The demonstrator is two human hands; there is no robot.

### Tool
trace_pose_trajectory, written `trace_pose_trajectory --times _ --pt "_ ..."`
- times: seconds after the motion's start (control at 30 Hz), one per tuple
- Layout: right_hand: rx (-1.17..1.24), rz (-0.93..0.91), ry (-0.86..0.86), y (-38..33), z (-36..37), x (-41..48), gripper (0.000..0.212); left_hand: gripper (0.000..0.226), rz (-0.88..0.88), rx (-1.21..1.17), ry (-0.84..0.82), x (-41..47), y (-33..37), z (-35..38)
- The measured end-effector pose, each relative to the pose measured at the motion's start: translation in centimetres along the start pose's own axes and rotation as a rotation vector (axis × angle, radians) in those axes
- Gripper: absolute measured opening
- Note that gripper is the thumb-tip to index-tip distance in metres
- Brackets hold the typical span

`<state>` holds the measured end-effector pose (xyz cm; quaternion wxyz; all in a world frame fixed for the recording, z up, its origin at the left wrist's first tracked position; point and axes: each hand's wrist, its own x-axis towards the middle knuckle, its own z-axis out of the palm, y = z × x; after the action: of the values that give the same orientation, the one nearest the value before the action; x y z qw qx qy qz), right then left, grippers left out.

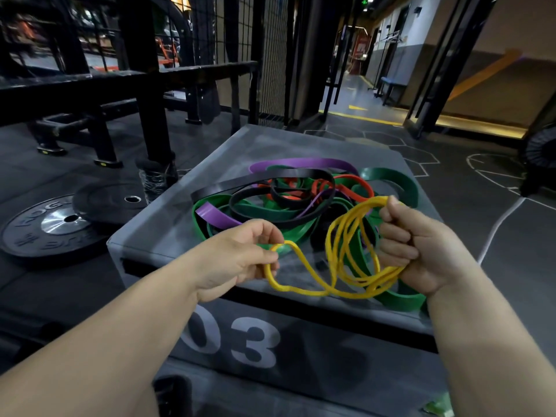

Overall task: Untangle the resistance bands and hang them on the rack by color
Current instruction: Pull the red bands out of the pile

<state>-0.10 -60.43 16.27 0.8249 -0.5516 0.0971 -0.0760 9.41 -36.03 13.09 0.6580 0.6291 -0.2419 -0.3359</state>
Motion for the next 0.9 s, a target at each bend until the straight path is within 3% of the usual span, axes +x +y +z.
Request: trace_pose_trajectory --times 0.2,0.37,0.47,0.67,0.73,0.8,0.9 --pt "-0.188 0.042 -0.095 2.6 2.3 0.2 0.027 0.031 0.159 0.012 -0.111 -0.5 -0.2 1.1" --pt "-0.306 0.052 -0.179 4.7 4.2 -0.1 0.025 0.032 0.219 0.046 -0.035 -0.4 -0.2 2.5" --pt "-0.281 0.101 -0.244 5.5 5.0 -0.2 0.037 0.034 0.243 0.075 0.031 -0.3 -0.2 3.0" --pt "-0.281 0.162 -0.307 6.1 5.1 -0.1 0.059 0.038 0.408 0.404 0.237 0.2 -0.3 3.1" --pt "-0.252 0.187 -0.338 6.0 5.1 -0.1 0.049 0.039 0.445 0.598 0.327 0.5 -0.5 2.7" --pt "-0.225 0.187 -0.35 5.8 5.0 -0.1 0.038 0.044 0.428 0.653 0.328 0.9 -0.7 2.3" --pt "-0.16 0.191 -0.373 5.3 4.3 0.0 0.04 0.065 0.271 0.662 0.214 1.3 -1.1 1.6"
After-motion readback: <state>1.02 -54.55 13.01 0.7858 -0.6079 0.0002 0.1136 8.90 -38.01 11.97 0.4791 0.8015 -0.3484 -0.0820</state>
